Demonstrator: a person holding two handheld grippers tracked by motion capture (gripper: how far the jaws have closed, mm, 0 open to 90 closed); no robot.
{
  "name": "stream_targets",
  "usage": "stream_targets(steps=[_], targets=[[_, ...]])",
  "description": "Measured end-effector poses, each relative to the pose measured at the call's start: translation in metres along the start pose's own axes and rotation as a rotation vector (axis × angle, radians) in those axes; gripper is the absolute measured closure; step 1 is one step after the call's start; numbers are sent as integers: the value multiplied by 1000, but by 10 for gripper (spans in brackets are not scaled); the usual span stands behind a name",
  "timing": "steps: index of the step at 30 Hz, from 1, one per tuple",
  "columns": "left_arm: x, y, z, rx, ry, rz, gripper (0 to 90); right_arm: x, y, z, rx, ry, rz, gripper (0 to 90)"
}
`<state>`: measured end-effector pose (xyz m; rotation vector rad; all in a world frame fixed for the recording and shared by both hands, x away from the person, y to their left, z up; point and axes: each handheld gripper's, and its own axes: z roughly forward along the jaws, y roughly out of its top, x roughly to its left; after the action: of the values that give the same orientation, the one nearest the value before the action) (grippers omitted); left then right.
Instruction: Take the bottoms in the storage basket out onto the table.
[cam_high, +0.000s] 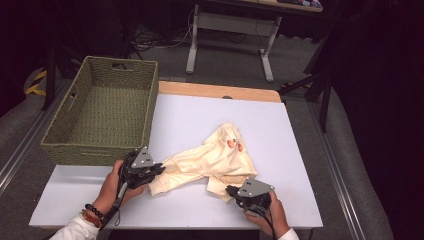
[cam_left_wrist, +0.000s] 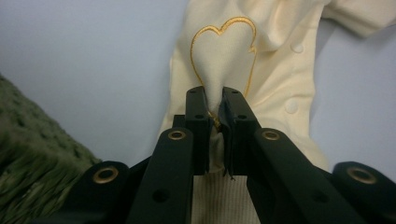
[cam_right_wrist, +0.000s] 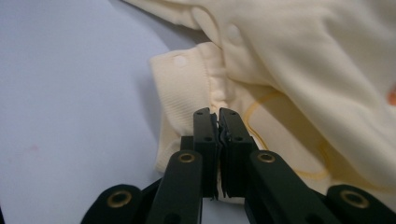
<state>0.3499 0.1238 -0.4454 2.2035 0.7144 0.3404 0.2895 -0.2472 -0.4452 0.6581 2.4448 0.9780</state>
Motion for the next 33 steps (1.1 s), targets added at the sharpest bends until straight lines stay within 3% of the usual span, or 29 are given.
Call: stream_targets(steps=[3, 7, 13, 17, 23, 25, 29, 33], targets=[[-1, -3, -5, 3, 15, 9, 825, -8, -11, -15, -5, -32, 34, 875], [-1, -8, -12, -6, 22, -10, 826, -16, -26, -29, -13, -75, 75, 879], [-10, -17, -19, 0, 6, -20, 826, -24, -33, -38, 1, -168, 88, 900], [-19, -22, -18, 8, -30, -17, 825, -34, -38, -42, -47, -183, 165, 895], [-27, -22, -15, 24, -60, 23, 823, -39, -38, -39, -94, -227, 188, 826], [-29, -22, -14, 32, -66, 34, 821, -43, -40, -37, -112, -245, 216, 799], [-32, -21, -12, 46, -81, 50, 813, -48, -42, -37, -143, -255, 255, 752], [-35, -17, -14, 31, -79, 89, 775, -53, -41, -35, -164, -252, 277, 687]])
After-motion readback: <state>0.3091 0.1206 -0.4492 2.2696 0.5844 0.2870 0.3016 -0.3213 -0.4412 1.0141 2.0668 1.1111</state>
